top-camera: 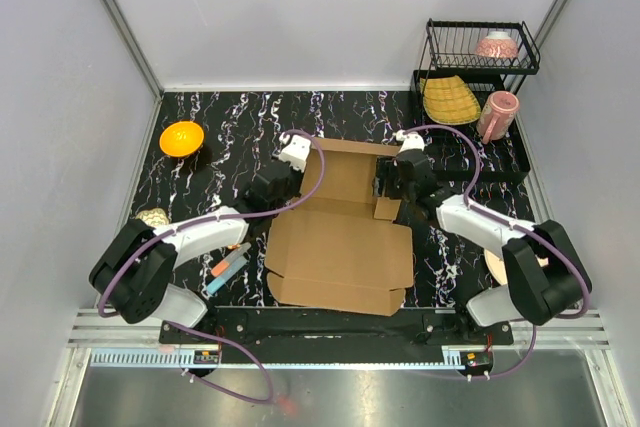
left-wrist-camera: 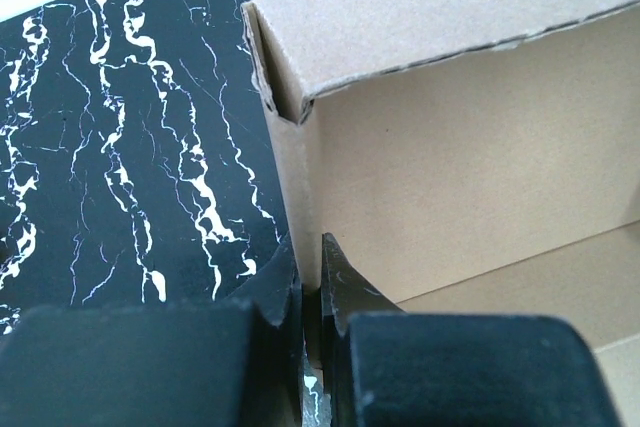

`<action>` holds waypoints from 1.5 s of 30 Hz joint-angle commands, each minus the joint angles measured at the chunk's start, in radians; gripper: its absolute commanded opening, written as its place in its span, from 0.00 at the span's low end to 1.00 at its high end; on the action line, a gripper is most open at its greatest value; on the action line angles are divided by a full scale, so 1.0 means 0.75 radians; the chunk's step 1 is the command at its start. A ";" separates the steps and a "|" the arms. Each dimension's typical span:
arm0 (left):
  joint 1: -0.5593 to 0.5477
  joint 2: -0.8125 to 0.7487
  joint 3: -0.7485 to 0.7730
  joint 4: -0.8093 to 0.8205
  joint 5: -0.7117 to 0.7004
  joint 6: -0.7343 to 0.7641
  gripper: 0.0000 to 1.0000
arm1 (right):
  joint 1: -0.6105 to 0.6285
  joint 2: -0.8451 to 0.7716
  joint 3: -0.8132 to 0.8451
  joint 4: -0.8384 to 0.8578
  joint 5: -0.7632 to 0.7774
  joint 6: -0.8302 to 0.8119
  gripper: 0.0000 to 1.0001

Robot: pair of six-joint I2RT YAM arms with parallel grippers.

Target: Fold the paper box

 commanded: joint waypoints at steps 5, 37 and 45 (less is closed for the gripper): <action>-0.034 0.056 0.094 -0.098 0.025 0.048 0.00 | 0.019 -0.190 0.049 -0.110 -0.156 0.042 0.77; -0.034 0.107 0.165 -0.295 -0.204 -0.038 0.00 | 0.019 -0.828 -0.180 -0.340 -0.128 0.132 1.00; -0.034 0.107 0.161 -0.291 -0.228 -0.038 0.00 | 0.019 -1.153 -0.176 -0.584 0.293 0.250 0.88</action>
